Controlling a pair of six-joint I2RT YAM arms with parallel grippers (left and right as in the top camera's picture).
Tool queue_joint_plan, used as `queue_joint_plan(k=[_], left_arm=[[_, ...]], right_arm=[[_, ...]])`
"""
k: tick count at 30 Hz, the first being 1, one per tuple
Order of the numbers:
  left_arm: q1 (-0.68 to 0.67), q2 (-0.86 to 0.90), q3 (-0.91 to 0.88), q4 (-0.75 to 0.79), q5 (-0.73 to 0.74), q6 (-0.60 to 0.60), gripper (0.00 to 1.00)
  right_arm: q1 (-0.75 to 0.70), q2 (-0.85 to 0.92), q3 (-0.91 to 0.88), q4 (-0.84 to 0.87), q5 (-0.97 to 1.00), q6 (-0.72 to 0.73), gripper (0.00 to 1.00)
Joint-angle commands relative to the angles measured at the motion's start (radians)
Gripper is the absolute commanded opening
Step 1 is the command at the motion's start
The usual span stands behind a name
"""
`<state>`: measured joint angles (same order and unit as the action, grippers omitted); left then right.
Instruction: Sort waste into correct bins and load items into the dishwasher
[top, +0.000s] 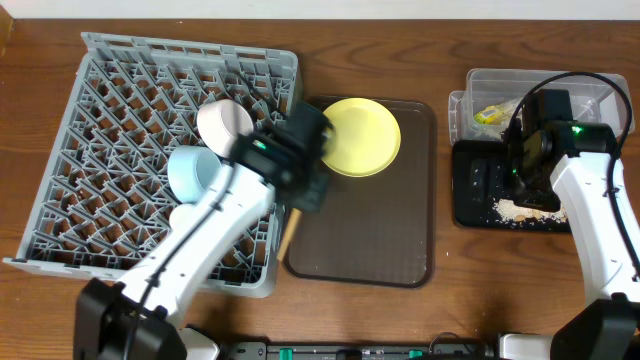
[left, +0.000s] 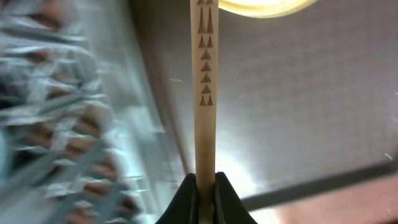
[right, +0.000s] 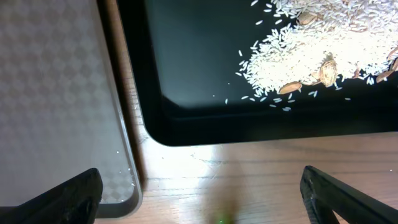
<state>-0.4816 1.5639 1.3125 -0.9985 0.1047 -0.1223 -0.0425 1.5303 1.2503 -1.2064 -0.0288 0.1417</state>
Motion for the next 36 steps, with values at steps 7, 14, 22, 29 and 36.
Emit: queue_joint_plan(k=[7, 14, 22, 29, 36], left_arm=[[0.203, 0.006, 0.040, 0.011, -0.012, 0.130, 0.06], [0.211, 0.065, 0.040, 0.076, -0.004, 0.129, 0.07], [0.211, 0.153, 0.039, 0.099, -0.009, 0.129, 0.12], [0.211, 0.132, 0.042, 0.115, -0.013, 0.130, 0.35], [0.208, 0.025, 0.063, 0.126, 0.015, 0.122, 0.41]], right_arm=[[-0.001, -0.019, 0.009, 0.002, 0.002, 0.010, 0.99], [-0.001, -0.019, 0.009, 0.002, 0.002, 0.010, 0.99], [-0.001, -0.019, 0.009, 0.000, 0.002, 0.010, 0.99], [-0.001, -0.019, 0.009, -0.002, 0.002, 0.010, 0.99], [-0.001, -0.019, 0.009, -0.002, 0.002, 0.010, 0.99]])
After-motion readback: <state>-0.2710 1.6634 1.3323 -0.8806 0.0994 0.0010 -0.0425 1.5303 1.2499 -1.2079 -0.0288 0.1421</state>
